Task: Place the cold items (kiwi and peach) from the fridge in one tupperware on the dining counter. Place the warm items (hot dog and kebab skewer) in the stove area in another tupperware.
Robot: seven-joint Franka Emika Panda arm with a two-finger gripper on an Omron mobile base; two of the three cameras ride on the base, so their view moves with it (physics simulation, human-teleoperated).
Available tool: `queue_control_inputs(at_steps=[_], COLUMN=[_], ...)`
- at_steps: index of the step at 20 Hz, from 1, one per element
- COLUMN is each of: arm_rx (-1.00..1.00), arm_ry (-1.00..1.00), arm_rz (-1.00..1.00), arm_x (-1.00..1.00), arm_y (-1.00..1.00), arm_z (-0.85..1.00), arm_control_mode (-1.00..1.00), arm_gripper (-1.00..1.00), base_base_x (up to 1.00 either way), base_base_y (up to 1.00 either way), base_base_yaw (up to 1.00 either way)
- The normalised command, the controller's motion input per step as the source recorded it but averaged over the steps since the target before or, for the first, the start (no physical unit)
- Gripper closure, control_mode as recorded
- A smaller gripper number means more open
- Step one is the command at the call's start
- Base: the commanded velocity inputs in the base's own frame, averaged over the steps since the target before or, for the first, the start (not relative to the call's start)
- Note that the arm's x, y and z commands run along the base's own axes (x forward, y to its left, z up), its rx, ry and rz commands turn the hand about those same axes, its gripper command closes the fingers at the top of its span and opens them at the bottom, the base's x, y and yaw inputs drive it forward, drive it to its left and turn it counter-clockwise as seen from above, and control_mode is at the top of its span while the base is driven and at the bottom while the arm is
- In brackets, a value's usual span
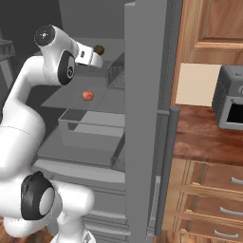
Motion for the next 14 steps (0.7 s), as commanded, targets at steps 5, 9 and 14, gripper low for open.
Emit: queue_control_inputs(at_steps=[5,9,14], arm_rx=[0.0,-0.01,0.0], arm_ry=[0.03,0.0,0.07], arm_rz=[0.03,0.06,0.13], arm_x=[0.75,0.66,0.62], arm_y=[0.0,0.0,0.0], arm_z=[0.12,0.17,0.0], arm_control_mode=[-1.0,-1.0,-1.0], arm_gripper=[-1.0,-1.0,-1.0], base_base_x=[0.0,0.0,0.0], base_base_y=[0.0,0.0,0.0], base_base_yaw=[0.0,0.0,0.0])
